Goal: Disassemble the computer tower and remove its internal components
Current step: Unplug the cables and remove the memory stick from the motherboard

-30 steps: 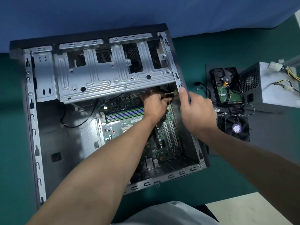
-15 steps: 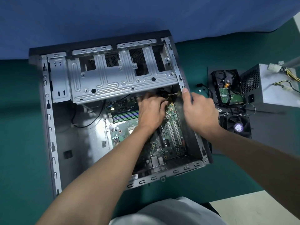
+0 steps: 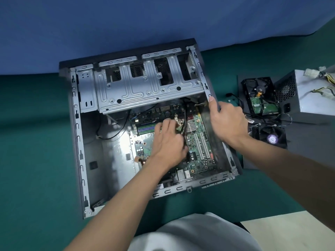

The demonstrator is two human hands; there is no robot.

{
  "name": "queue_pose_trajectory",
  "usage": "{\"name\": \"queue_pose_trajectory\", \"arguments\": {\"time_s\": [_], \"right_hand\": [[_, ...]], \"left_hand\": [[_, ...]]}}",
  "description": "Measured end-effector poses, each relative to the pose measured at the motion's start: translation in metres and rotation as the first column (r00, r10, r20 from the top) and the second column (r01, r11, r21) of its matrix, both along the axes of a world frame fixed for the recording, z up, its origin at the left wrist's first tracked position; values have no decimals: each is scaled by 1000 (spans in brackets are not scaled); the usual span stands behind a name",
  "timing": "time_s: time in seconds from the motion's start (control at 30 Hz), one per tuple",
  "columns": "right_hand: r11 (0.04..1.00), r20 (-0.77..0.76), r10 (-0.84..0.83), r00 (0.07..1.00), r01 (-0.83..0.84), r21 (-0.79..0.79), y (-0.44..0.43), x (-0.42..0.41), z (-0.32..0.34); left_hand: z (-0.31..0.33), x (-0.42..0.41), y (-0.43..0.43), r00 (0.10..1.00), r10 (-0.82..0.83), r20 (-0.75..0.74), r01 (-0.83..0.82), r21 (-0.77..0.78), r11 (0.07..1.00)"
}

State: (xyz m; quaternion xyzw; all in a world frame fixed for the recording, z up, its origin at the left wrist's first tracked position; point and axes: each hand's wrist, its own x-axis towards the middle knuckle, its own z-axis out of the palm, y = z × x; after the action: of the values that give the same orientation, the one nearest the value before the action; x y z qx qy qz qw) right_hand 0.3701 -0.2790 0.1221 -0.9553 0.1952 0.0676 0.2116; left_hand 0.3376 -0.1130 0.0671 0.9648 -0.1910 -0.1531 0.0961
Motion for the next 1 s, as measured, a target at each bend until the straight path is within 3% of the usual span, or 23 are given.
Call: {"name": "queue_pose_trajectory", "arguments": {"time_s": [0.1, 0.2, 0.33, 0.43, 0.5, 0.67, 0.83, 1.0], "right_hand": [[1000, 6, 4, 1000, -4, 19, -1, 0, -1], [1000, 10, 3, 1000, -3, 23, -1, 0, -1], [1000, 17, -5, 1000, 5, 13, -1, 0, -3], [1000, 12, -12, 1000, 12, 2, -2, 1, -4], [1000, 9, -9, 1000, 9, -5, -3, 1, -5], [1000, -11, -9, 1000, 8, -8, -3, 2, -8], [1000, -18, -5, 1000, 5, 8, -4, 2, -10], [1000, -18, 6, 1000, -6, 21, -5, 2, -11]], "left_hand": [[1, 2, 7, 997, 63, 40, -69, 172, 983], [6, 11, 2, 981, 90, 170, -124, 201, 972], [5, 34, -20, 958, -118, 262, 90, 115, 989], [2, 55, -35, 914, -338, 225, 318, 121, 940], [0, 68, -42, 911, -363, 196, 354, 80, 932], [-3, 94, -34, 960, -281, 13, 273, -281, 920], [-12, 115, -31, 930, -226, -291, 132, -308, 942], [-15, 128, -42, 968, -126, -219, 64, -269, 961]]}}
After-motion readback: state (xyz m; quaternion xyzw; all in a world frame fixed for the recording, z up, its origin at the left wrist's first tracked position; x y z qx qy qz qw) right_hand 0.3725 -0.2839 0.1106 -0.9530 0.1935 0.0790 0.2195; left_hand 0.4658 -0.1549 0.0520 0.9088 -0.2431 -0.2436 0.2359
